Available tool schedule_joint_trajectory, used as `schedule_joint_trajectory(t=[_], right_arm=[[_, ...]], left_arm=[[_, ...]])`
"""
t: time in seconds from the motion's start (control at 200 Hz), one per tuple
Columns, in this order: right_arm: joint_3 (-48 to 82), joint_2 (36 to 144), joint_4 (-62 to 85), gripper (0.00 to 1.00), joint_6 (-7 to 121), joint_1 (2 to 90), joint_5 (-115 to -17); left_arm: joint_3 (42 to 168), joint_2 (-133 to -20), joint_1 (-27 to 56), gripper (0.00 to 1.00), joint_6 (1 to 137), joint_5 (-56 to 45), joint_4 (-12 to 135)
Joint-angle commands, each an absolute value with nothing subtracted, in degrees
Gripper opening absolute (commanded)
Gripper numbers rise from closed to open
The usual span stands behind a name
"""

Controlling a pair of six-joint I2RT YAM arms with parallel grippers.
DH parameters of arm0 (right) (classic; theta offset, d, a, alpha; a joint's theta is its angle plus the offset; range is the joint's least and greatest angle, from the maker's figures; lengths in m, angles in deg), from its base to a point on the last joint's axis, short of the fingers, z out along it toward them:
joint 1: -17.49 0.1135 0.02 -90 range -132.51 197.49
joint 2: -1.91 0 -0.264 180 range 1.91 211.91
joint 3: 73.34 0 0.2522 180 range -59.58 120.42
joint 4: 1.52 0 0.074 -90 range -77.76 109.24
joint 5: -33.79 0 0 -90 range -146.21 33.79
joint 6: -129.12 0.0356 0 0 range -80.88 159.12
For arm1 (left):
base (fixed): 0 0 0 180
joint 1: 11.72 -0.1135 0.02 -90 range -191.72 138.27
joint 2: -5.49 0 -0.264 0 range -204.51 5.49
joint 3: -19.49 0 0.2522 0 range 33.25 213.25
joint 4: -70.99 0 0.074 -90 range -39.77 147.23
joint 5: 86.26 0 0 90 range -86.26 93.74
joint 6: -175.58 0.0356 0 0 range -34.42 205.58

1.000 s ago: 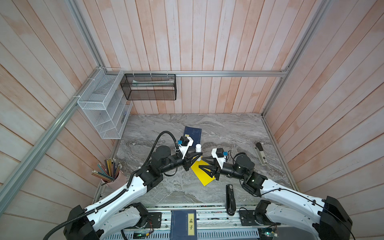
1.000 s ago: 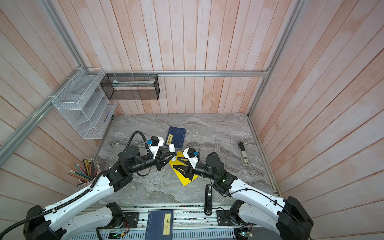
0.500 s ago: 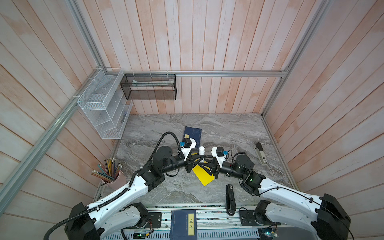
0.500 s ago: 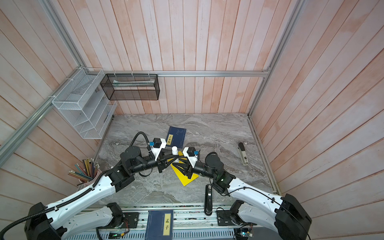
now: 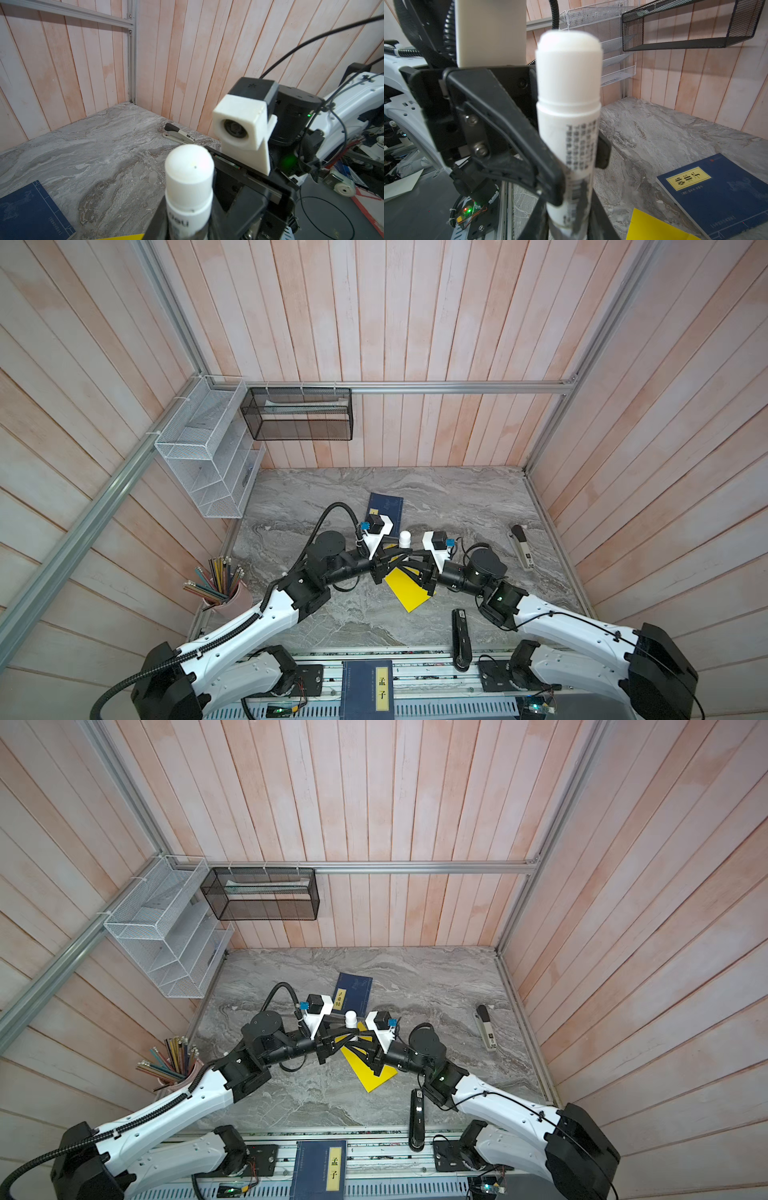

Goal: Place the letter into the envelope and seal it
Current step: 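Close the right gripper on the white glue stick held by the left gripper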

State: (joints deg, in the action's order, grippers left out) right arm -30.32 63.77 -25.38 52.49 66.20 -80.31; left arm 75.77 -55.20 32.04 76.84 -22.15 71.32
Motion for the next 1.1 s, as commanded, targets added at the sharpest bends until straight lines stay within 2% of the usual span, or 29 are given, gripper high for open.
schedule_joint_trajectory(t=[0.0, 0.095, 0.28, 0.355, 0.415, 0.76, 0.885, 1.055, 1.095], right_arm=[[-30.1, 64.5, -32.3, 0.09, 56.2, 66.6, -81.4], [-30.0, 64.8, -33.4, 0.09, 57.2, 66.5, -81.9], [-29.1, 65.2, -31.7, 0.09, 56.5, 66.6, -82.8], [-28.8, 65.1, -30.6, 0.09, 56.0, 66.5, -83.0], [-28.6, 65.1, -29.5, 0.09, 55.7, 66.6, -83.0], [-26.8, 64.5, -24.6, 0.09, 53.9, 66.5, -84.4], [-26.3, 64.2, -23.2, 0.09, 53.4, 66.6, -84.5], [-26.1, 63.7, -22.3, 0.09, 52.7, 66.6, -83.7], [-26.0, 63.5, -22.1, 0.09, 52.6, 66.6, -82.4]], left_arm=[[75.3, -55.8, 32.7, 0.23, 75.8, -23.6, 74.4], [74.7, -55.5, 32.7, 0.27, 75.5, -23.2, 75.1], [74.3, -55.0, 32.7, 0.27, 74.7, -22.4, 76.5], [74.6, -55.3, 32.7, 0.18, 74.4, -23.0, 76.7], [75.1, -55.9, 32.7, 0.17, 73.8, -23.3, 76.7], [75.3, -57.0, 32.6, 0.22, 72.9, -23.4, 77.7], [75.4, -57.1, 32.6, 0.16, 73.0, -23.5, 77.8], [75.0, -57.2, 32.6, 0.0, 72.4, -22.9, 78.2], [74.8, -57.1, 32.6, 0.0, 72.2, -22.0, 78.3]])
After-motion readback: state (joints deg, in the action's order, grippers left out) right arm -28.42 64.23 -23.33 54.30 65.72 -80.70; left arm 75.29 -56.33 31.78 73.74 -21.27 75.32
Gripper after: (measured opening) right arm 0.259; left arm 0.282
